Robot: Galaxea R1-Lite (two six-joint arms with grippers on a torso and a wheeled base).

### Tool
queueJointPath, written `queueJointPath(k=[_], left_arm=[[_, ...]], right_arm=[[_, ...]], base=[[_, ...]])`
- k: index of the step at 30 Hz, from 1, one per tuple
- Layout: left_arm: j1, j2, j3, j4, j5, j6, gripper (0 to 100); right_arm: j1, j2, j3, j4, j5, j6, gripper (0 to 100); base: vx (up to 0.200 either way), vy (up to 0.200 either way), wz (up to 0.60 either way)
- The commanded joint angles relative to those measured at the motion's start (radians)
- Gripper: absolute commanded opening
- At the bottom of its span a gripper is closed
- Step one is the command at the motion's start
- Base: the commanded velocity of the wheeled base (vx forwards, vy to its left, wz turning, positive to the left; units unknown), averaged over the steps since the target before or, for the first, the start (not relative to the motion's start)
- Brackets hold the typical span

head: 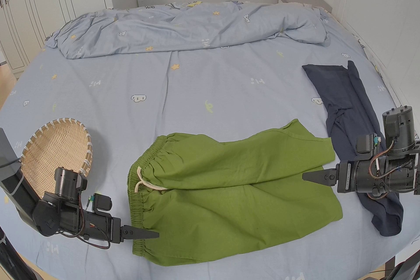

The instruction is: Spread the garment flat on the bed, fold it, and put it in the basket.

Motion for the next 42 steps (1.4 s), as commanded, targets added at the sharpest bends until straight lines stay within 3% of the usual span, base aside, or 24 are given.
queueJointPath(k=[1,13,14,26,30,33,38,42], left_arm=[[0.008,0.060,-0.003,-0.025,0.001,-0.001,100],[-0.015,0.025,0.034,-0.048,-0.007,-0.005,100],[-0.014,0.021,0.034,-0.048,-0.007,-0.005,0],[0.048,0.001,0.051,-0.048,0.006,0.001,0],[0.130,-0.039,0.054,-0.034,0.007,0.002,0],[0.169,-0.064,0.060,0.003,0.006,0.002,0],[0.218,-0.118,0.060,0.100,0.007,0.009,0],[0.233,-0.130,0.060,0.109,0.007,0.018,0]], right_arm=[[0.009,0.001,0.000,0.000,0.000,0.000,100],[0.014,0.004,0.002,0.000,0.000,0.001,100],[0.014,0.004,0.003,0.000,0.000,0.001,100],[0.014,0.004,0.008,-0.002,0.000,0.001,100],[-0.006,-0.009,0.009,0.007,0.024,0.014,100],[-0.067,-0.007,0.009,0.020,0.049,0.026,100],[-0.247,0.013,0.009,0.098,0.170,0.017,100],[-0.333,0.060,0.031,0.159,0.258,0.001,100]], base=[[0.000,0.000,0.00],[0.000,0.000,0.00],[0.000,0.000,0.00],[0.000,0.000,0.00],[0.000,0.000,0.00],[0.000,0.000,0.00],[0.000,0.000,0.00],[0.000,0.000,0.00]])
